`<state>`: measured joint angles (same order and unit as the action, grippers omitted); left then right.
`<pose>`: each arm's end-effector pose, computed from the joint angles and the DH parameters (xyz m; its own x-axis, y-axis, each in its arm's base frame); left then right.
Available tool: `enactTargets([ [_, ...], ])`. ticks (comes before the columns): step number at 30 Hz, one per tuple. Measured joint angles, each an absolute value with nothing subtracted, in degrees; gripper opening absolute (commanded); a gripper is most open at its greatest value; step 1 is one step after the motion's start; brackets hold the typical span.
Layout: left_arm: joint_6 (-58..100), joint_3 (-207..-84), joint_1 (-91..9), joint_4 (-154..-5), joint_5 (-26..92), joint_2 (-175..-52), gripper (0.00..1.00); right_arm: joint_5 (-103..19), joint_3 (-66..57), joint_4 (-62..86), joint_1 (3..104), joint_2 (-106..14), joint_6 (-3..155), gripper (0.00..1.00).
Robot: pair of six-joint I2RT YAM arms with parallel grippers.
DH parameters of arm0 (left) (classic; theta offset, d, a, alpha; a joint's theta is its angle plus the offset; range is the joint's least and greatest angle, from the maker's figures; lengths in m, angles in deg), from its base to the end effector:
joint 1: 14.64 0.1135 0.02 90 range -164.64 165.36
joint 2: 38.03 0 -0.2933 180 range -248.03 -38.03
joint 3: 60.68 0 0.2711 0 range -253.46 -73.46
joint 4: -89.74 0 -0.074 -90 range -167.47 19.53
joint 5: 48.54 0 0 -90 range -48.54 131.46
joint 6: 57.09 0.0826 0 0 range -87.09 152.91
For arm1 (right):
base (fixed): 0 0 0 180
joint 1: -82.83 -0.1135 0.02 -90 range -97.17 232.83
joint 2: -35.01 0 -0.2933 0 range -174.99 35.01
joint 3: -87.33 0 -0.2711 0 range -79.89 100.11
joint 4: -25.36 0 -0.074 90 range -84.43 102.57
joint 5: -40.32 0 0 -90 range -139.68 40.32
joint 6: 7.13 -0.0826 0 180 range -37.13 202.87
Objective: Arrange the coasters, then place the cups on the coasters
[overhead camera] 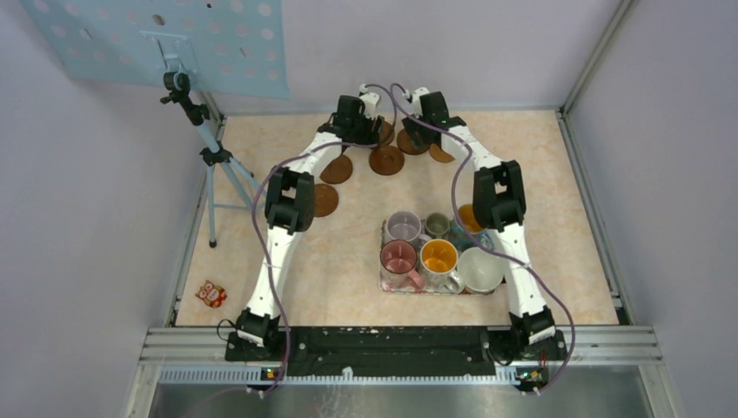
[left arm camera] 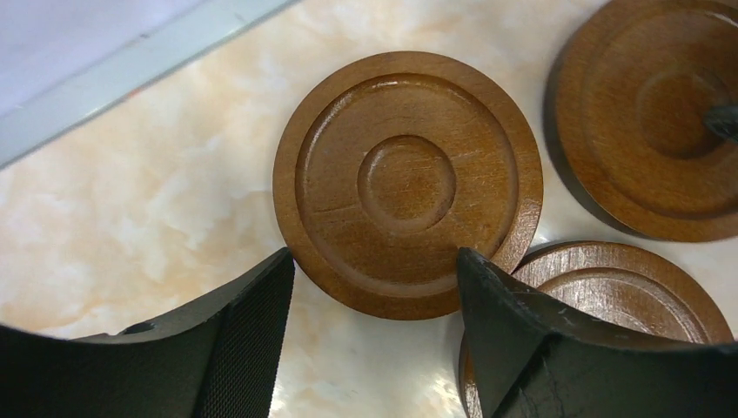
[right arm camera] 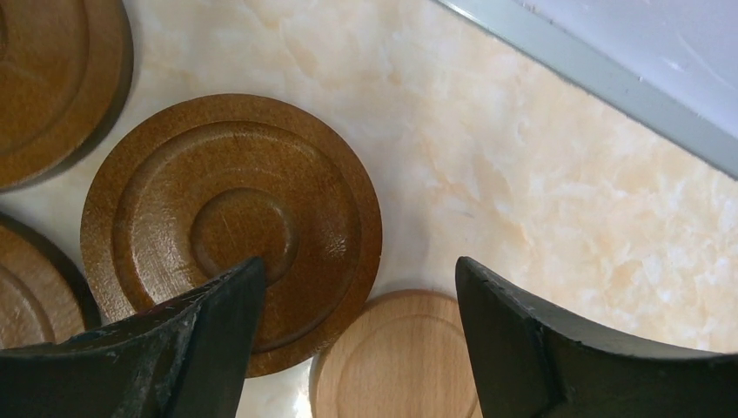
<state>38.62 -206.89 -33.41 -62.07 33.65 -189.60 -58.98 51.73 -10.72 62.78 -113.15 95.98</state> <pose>0.6381 -0.2287 0.1417 -0.4783 0.2667 -0.8367 0.4760 0.8794 0.0082 0.6237 0.2134 0.1508 -0.5358 -0.4338 -0.7243 -0.3525 0.8945 -0.2750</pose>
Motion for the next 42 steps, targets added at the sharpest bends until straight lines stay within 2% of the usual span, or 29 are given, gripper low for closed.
enactTargets([
  [8, 39.06, -202.26, -35.83, -57.94, 28.36, -186.06, 0.71, -56.6, 45.5, -14.67, 65.27, -108.32, 96.74, 0.76],
  [17, 40.68, -196.99, -38.72, -56.85, 22.35, -182.91, 0.7, -52.51, 33.06, -15.92, 69.01, -100.34, 96.61, 0.68],
  [27, 42.38, -195.96, -41.25, -56.5, 16.36, -182.47, 0.69, -50.19, 18.85, -15.24, 72.18, -91.38, 95.36, 0.65],
  [42, 43.58, -194.69, -42.74, -55.91, 13.41, -181.75, 0.68, -50.19, 13.13, -14.67, 73.93, -87.84, 90.49, 0.58],
])
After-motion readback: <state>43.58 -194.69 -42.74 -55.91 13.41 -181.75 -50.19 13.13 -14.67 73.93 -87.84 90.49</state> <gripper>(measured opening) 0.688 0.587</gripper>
